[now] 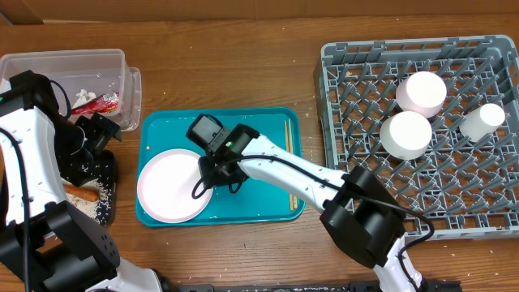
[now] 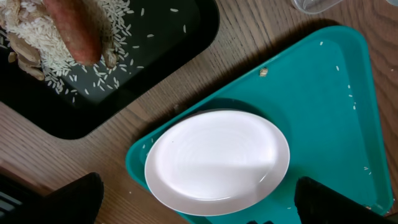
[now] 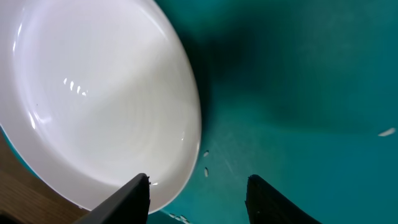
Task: Sort waste into correct bins and load items into the dishwasher
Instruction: 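Grasp the pink plate edge on the tray with the right gripper, then carry the pink plate to the rack's upper left and stand it up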
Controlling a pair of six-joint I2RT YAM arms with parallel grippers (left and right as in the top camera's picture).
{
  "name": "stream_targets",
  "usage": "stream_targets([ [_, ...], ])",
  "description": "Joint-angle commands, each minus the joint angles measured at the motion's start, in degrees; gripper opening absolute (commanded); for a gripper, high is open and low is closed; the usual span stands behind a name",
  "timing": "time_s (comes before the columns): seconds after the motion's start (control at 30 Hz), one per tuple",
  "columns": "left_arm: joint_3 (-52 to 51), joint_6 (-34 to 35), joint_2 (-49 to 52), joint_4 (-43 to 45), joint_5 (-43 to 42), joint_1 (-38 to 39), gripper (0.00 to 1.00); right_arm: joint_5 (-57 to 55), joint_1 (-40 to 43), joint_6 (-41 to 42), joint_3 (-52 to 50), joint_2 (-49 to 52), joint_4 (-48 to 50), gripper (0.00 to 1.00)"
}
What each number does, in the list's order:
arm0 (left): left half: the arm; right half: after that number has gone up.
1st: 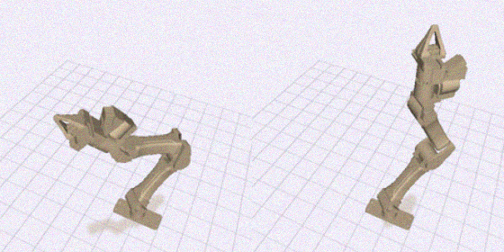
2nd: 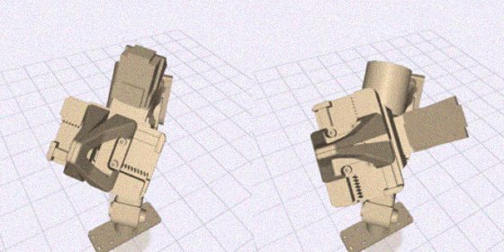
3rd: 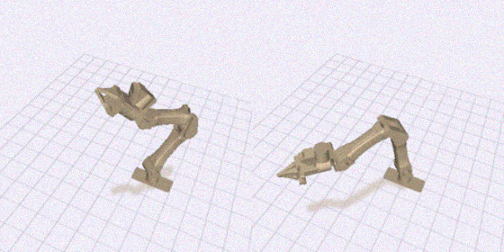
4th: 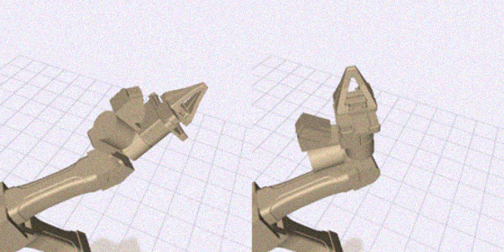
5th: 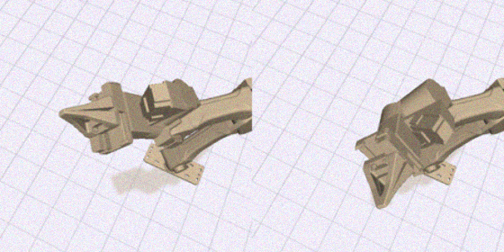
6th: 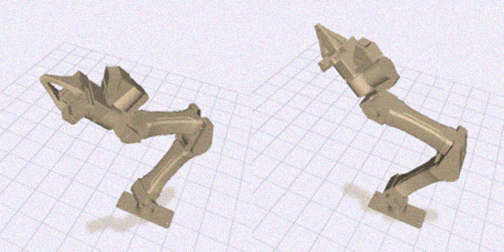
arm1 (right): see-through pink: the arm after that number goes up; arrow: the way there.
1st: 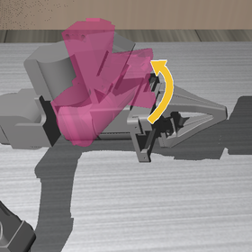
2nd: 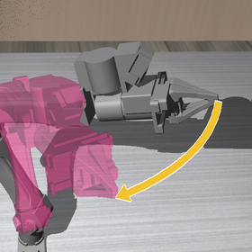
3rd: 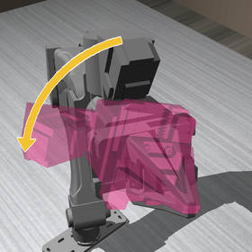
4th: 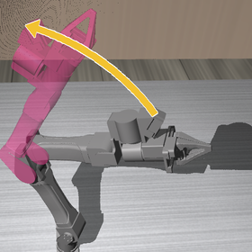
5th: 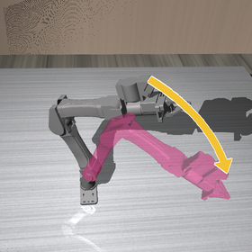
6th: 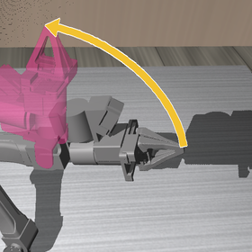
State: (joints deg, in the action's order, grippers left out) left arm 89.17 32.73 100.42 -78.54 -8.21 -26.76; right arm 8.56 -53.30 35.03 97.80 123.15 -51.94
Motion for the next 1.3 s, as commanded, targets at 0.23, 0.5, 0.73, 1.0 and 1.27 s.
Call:
stream_targets([
  [0.23,-0.2,0.7,0.1,0.0,-0.2,-0.2,1.00,-1.0,-1.9,0.9,0.0,5.5,0.2,0.44],
  [0.5,-0.2,0.7,0.1,0.0,-0.2,-0.2,1.00,-4.3,-1.6,1.0,1.4,5.4,-3.2,0.09],
  [0.73,-0.2,0.7,0.1,0.0,-0.2,-0.2,1.00,-11.1,-0.6,1.0,12.0,4.9,-15.6,0.04],
  [1.0,-0.2,0.7,0.1,0.0,-0.2,-0.2,1.00,-32.5,4.4,3.5,27.5,1.6,-35.4,0.04],
  [1.27,-0.2,0.7,0.1,0.0,-0.2,-0.2,1.00,-45.5,18.9,4.3,30.9,-3.2,-45.0,0.04],
])
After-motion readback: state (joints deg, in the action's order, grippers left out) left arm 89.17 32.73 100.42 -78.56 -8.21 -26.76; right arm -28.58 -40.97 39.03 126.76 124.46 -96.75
